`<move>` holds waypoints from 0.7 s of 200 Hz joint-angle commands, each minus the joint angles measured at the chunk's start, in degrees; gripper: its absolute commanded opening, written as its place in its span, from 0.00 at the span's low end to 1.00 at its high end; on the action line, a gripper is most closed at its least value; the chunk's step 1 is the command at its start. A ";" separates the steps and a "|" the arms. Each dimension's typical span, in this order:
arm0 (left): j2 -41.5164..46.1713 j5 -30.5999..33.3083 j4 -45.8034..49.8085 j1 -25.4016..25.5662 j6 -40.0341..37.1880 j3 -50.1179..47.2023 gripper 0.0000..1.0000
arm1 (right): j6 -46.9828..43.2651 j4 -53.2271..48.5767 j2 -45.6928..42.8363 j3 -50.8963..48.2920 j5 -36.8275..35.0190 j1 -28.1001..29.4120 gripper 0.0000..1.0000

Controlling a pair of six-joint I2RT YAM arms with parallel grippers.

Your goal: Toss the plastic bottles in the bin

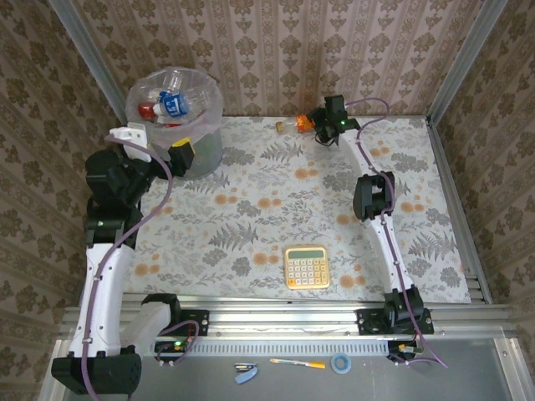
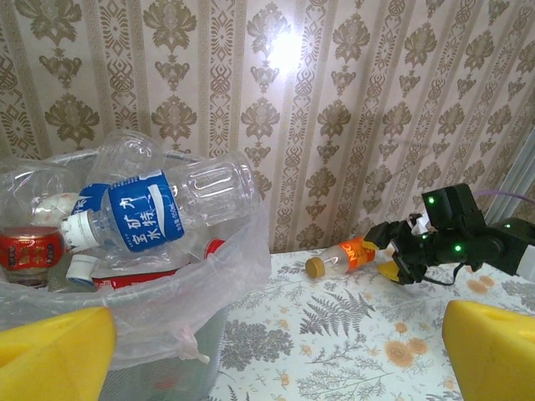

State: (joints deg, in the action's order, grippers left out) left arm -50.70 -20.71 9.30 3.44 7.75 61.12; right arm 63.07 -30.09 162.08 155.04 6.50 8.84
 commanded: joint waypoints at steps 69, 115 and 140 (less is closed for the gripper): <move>5.43 0.64 3.90 -0.63 -1.37 -0.50 1.00 | -6.79 15.33 -47.93 -64.54 -3.08 6.25 0.81; 5.84 0.05 3.83 -0.68 -0.66 -0.73 1.00 | -5.69 9.19 -39.06 -53.99 -2.07 4.81 0.91; 6.55 0.58 5.08 -0.72 -1.31 -0.55 1.00 | -4.45 7.72 -35.43 -50.97 -1.89 3.98 0.94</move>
State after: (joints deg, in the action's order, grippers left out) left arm -45.50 -20.12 12.67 3.25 7.51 60.73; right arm 57.19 -18.35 122.17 101.86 4.89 14.02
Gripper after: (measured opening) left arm 0.997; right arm 0.931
